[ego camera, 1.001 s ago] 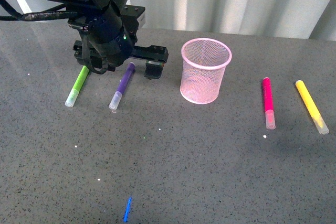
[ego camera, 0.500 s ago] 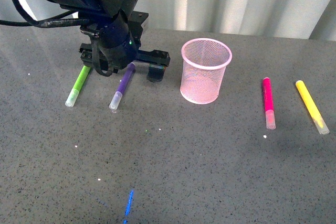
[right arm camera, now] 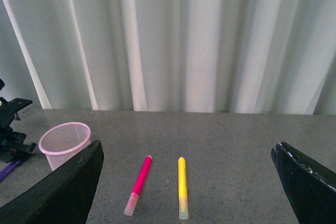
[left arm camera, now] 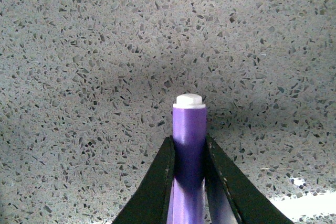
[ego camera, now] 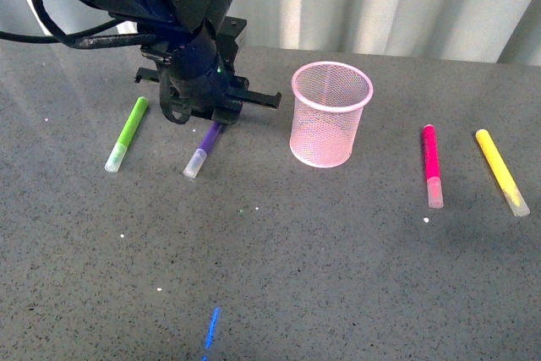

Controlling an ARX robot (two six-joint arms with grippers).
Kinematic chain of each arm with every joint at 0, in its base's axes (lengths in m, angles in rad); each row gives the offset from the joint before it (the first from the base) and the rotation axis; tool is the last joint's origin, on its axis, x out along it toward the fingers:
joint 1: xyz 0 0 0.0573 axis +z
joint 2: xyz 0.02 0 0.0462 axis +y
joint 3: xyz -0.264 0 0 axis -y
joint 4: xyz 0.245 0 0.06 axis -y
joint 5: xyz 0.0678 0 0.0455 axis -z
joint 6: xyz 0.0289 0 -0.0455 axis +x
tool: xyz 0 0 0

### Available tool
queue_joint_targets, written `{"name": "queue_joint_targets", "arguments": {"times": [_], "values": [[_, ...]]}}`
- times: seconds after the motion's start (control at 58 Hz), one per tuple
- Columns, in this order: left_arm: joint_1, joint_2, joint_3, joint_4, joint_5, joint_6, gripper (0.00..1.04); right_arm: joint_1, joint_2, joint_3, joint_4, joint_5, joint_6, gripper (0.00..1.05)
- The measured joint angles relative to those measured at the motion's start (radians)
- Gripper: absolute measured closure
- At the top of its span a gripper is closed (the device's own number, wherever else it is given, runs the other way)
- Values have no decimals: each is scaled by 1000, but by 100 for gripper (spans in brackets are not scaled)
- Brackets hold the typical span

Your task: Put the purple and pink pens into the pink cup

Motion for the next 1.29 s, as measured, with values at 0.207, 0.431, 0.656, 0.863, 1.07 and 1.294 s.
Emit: {"name": "queue_joint_targets", "arguments": {"times": [0.207,0.431,0.656,0.863,1.07,1.294], "values": [[-1,-15,-32,41,-30,18,92,0,0,0,0,0,0,7],[10,-113,-116,159,-74,39,92,0,0,0,0,0,0,7],[11,-380,-225,443,-83,-34,92,0,0,0,0,0,0,7],[-74,-548,-369,772,-82,-192,92,0,0,0,0,0,0,7],[-195,-544,-439,1020,-63,-290,92,0,0,0,0,0,0,7],[-238,-457,-438,1149,-103,-337,92,0,0,0,0,0,0,7]]}}
